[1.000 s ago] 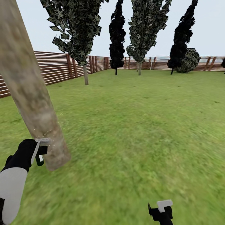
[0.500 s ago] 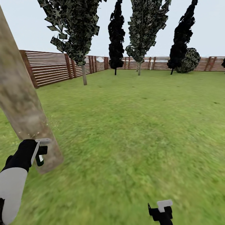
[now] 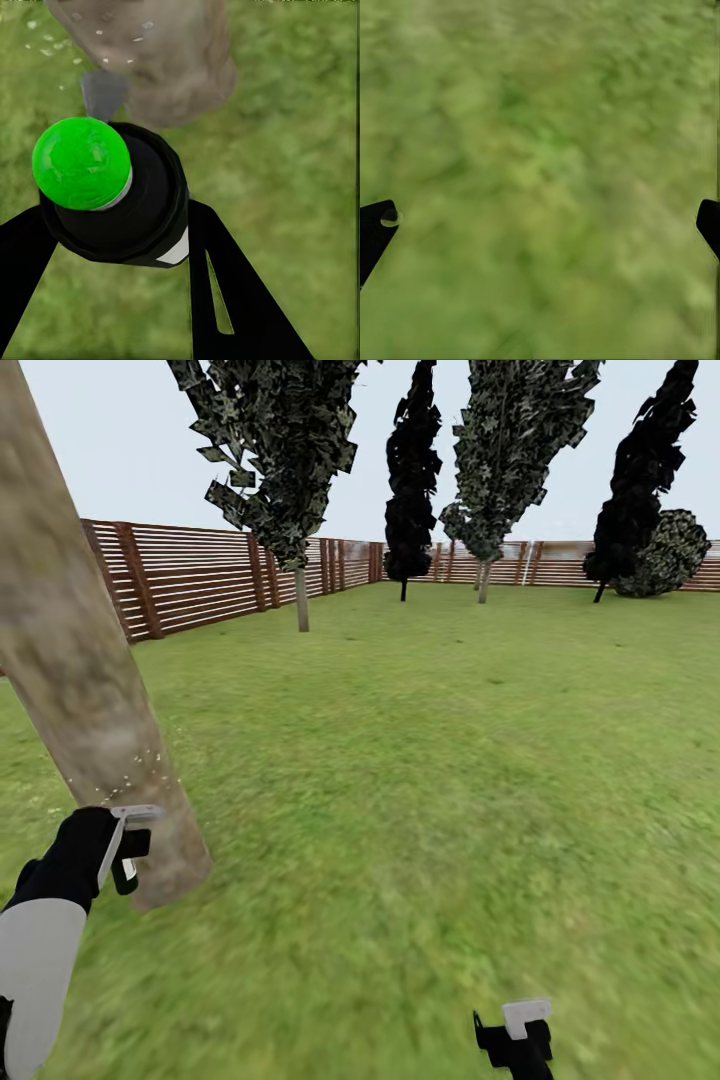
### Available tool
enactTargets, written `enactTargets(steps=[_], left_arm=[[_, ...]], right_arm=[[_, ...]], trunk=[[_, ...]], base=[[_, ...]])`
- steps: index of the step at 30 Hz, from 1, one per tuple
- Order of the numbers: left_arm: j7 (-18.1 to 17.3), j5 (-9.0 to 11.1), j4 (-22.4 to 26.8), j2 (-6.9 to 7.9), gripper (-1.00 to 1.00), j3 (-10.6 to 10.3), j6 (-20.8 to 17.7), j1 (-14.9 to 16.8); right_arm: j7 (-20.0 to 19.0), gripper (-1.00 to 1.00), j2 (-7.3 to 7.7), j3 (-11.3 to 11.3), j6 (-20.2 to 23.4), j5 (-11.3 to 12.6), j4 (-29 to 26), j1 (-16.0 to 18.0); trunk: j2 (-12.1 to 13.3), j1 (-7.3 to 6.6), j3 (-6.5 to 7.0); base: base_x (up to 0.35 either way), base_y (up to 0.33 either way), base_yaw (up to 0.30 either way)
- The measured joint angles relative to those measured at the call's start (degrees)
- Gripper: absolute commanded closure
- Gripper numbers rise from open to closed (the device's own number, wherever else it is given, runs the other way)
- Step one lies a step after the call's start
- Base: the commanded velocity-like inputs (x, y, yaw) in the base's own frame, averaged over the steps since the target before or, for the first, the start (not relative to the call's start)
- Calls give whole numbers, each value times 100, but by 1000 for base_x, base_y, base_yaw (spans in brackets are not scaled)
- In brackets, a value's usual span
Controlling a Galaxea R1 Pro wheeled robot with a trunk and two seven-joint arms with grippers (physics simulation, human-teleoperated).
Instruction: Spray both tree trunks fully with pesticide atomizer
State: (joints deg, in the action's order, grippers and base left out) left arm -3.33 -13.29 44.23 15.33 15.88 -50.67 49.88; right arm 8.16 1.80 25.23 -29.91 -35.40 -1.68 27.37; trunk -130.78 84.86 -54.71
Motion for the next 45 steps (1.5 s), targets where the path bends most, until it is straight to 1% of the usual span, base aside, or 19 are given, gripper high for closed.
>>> enactTargets(steps=[11, 14, 16, 17, 19, 22, 25, 27, 31, 32, 33, 34, 42, 45], left_arm=[[13, -23, -57, 26, 100, 16, 3, -9], [39, -52, -72, 122, 100, 46, 9, -32], [8, -52, -84, 234, 100, 150, 16, -36], [-2, -27, -90, 260, 100, 195, 17, -37], [0, 22, -95, 224, 100, 217, 29, -38], [13, 23, -92, 151, 100, 225, 26, -37], [32, -36, -243, 203, 100, 261, 67, -61], [44, -29, -360, 181, 100, 235, 90, -146], [56, -2, -384, 129, 100, 217, 89, -167], [59, 12, -383, 103, 100, 215, 89, -168], [61, 33, -380, 24, 100, 217, 91, -168], [62, 19, -382, -7, 100, 218, 90, -168], [62, -21, -387, -9, 100, 217, 91, -167], [62, -15, -385, -5, 100, 223, 87, -168]], right_arm=[[0, -100, 4, 0, 0, 6, -9, 0], [0, -100, 3, 0, 1, 6, -8, 2], [0, -100, 3, -1, 1, 6, -8, 2], [0, -100, 3, 0, 1, 6, -8, 2], [0, -100, 1, 0, 1, 6, -8, 2], [0, -100, 2, 0, 1, 6, -8, 1], [-3, -100, -4, 1, 1, 6, -1, 1], [-3, -100, -5, 2, 1, 7, -2, 1], [-1, -100, -5, 1, 1, 6, -6, 1], [-1, -100, -4, 0, 1, 6, -7, 1], [-1, -100, -2, 1, 0, 6, -9, 1], [-5, -100, -4, 0, 0, 6, -9, 0], [-2, -100, -4, 0, 0, 6, -9, 0], [-4, -100, -5, 1, 1, 6, -3, 1]], trunk=[[0, 0, 0], [0, 0, 0], [0, 0, 0], [0, 0, 0], [0, 0, 0], [0, 0, 0], [0, 2, -1], [0, 2, 0], [0, 0, 0], [0, 0, 0], [0, 0, 0], [0, -1, 0], [0, 0, 0], [0, 1, 0]], base=[[167, -232, 3], [167, -232, 207], [167, -232, 265], [168, -232, 274], [194, -223, 276], [149, -122, 277], [7, -4, 277], [0, 0, 277], [87, -44, 239], [222, -149, 43], [233, -159, 11], [236, -167, 3], [186, -216, 7], [31, -85, 211]])
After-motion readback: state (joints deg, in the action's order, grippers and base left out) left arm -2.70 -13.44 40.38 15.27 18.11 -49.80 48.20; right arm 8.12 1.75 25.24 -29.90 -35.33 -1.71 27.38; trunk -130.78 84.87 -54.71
